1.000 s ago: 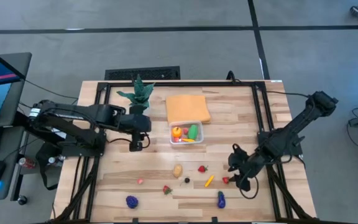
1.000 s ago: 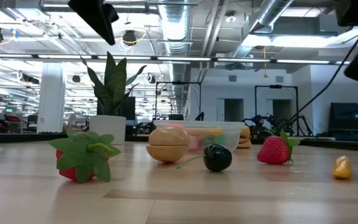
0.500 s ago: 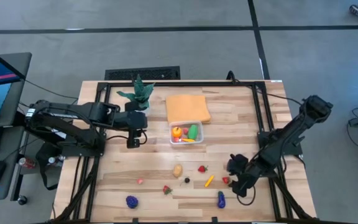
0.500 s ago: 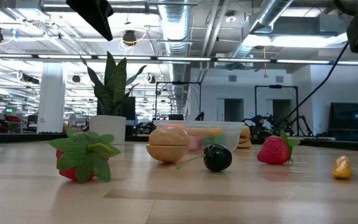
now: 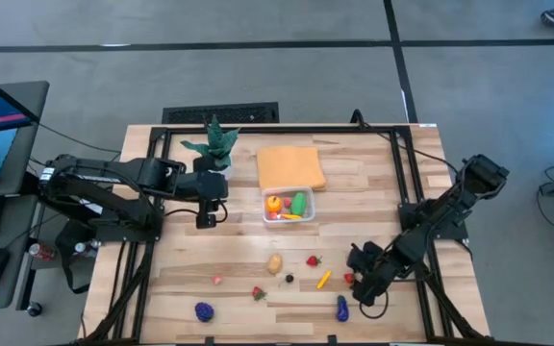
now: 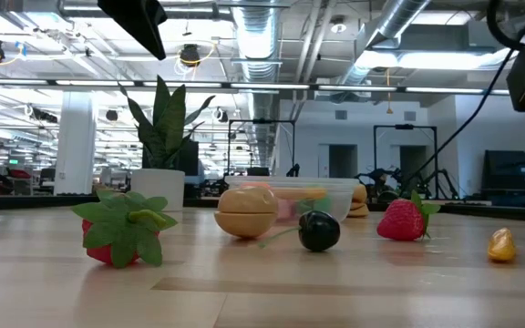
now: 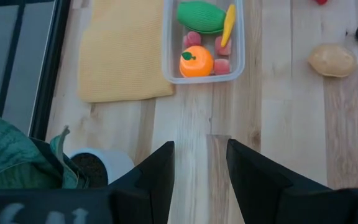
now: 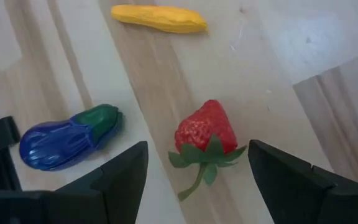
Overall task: Pick and placing Produce into tupperware
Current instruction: Put the right red strawberry into the transparent bin
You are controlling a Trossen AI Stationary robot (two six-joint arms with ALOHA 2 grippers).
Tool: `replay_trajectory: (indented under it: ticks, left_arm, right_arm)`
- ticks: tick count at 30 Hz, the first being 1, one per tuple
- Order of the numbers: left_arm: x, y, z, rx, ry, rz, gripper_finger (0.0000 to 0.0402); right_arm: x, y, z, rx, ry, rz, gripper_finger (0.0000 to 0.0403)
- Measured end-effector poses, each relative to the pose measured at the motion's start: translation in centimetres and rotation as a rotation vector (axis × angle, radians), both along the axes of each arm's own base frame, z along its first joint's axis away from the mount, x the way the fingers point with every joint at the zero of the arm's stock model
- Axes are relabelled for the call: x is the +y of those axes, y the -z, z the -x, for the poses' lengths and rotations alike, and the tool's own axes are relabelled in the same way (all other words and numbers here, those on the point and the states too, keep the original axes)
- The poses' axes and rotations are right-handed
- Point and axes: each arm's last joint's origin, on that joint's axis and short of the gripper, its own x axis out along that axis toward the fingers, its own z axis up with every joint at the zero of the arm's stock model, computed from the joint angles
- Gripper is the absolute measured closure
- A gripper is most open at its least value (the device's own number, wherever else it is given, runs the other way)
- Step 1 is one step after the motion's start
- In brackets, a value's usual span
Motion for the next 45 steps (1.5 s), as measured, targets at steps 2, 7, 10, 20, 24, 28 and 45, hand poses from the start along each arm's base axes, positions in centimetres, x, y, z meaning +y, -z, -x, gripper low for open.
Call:
replay_trajectory:
  ticks: [2, 7, 10, 20, 24, 28, 45]
  left_arm:
    - [0.0, 0.0, 0.0, 0.000, 0.000, 0.000, 0.0264]
    - [0.0, 0.0, 0.0, 0.000, 0.000, -0.001, 0.0264]
    - [0.0, 0.0, 0.0, 0.000, 0.000, 0.000, 0.0264]
    - [0.0, 0.0, 0.0, 0.000, -0.002, 0.001, 0.0264]
    - [0.0, 0.0, 0.0, 0.000, -0.001, 0.000, 0.0264]
    - [0.0, 0.0, 0.0, 0.000, -0.001, 0.001, 0.0264]
    - [0.1, 0.0, 0.0, -0.002, -0.011, -0.015, 0.0264]
  right_arm:
    - [0.0, 0.2, -0.1, 0.007, 0.014, -0.001, 0.0131]
    - [-0.2, 0.5, -0.5, 0.011, 0.037, -0.004, 0.0131]
    - [-0.5, 0.4, -0.8, 0.008, 0.053, -0.005, 0.0131]
    - [-1.0, 0.5, -1.0, 0.019, 0.074, 0.009, 0.0133]
    - [-1.0, 0.5, -1.0, 0.024, 0.073, 0.014, 0.0133]
    - [-1.1, 0.5, -0.9, 0.031, 0.073, 0.020, 0.0133]
    - [-1.3, 0.6, -0.6, 0.058, 0.056, 0.055, 0.0147]
